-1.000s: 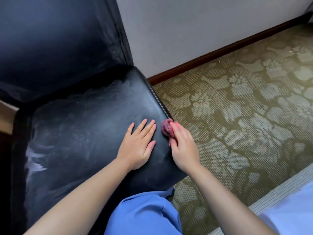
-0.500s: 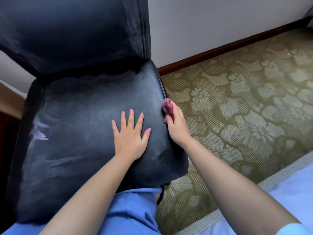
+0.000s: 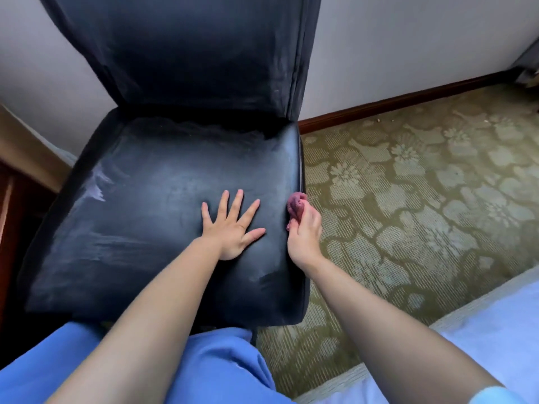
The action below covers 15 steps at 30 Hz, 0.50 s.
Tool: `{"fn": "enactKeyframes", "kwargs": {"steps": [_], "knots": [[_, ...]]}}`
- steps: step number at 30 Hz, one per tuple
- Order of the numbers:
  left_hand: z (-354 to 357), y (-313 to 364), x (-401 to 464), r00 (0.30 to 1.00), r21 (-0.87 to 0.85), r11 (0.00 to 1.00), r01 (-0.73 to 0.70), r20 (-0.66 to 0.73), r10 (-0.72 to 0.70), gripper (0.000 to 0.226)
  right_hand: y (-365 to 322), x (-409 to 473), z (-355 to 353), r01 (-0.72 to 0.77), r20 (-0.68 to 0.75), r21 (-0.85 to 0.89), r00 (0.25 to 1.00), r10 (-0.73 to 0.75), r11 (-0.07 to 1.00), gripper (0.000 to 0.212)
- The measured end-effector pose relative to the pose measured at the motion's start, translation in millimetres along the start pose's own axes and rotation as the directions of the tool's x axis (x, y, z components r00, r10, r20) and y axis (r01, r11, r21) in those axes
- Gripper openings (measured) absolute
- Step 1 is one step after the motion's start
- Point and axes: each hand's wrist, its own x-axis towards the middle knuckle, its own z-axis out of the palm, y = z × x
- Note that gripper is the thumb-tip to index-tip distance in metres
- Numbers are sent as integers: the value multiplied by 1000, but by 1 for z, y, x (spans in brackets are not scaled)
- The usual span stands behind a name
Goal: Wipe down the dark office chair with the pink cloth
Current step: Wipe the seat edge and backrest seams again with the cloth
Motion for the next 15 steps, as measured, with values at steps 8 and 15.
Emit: {"fn": "enactKeyframes", "kwargs": {"steps": [8, 15], "knots": [[-2, -10, 0, 997, 10, 997, -75, 3, 75, 70, -9, -7, 6, -68, -16, -36, 998, 67, 997, 51], [3, -28, -10, 993, 62, 992, -108, -35, 110, 69, -9, -29, 12, -104, 40, -76, 993, 108, 992, 53]]}}
